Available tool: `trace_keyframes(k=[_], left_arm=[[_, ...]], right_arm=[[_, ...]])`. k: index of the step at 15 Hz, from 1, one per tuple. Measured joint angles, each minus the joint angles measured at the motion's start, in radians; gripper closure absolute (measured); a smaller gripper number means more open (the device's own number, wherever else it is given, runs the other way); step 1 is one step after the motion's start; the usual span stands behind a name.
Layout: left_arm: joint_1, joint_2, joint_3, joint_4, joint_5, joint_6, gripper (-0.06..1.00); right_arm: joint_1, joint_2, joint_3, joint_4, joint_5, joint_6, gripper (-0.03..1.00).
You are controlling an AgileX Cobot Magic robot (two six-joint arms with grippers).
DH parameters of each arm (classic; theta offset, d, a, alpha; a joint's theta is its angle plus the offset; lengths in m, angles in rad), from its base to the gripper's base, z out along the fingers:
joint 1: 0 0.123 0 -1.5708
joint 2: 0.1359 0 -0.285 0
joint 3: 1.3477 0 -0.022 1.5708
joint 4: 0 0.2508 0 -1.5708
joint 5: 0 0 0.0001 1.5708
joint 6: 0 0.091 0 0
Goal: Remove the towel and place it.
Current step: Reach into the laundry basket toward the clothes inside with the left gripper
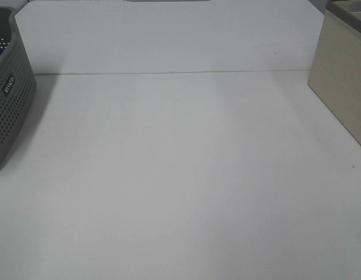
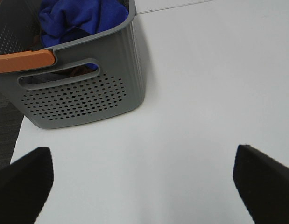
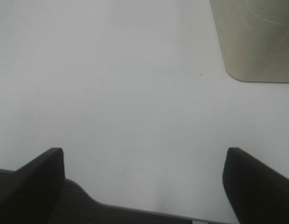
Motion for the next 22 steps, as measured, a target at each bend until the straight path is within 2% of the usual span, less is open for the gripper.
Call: trace_keyframes(k=[22], left_arm=[[0.0,0.0,0.0,0.0,0.0,0.0,-0.05]], right_arm=[[0.0,0.0,0.0,0.0,0.0,0.0,0.08]])
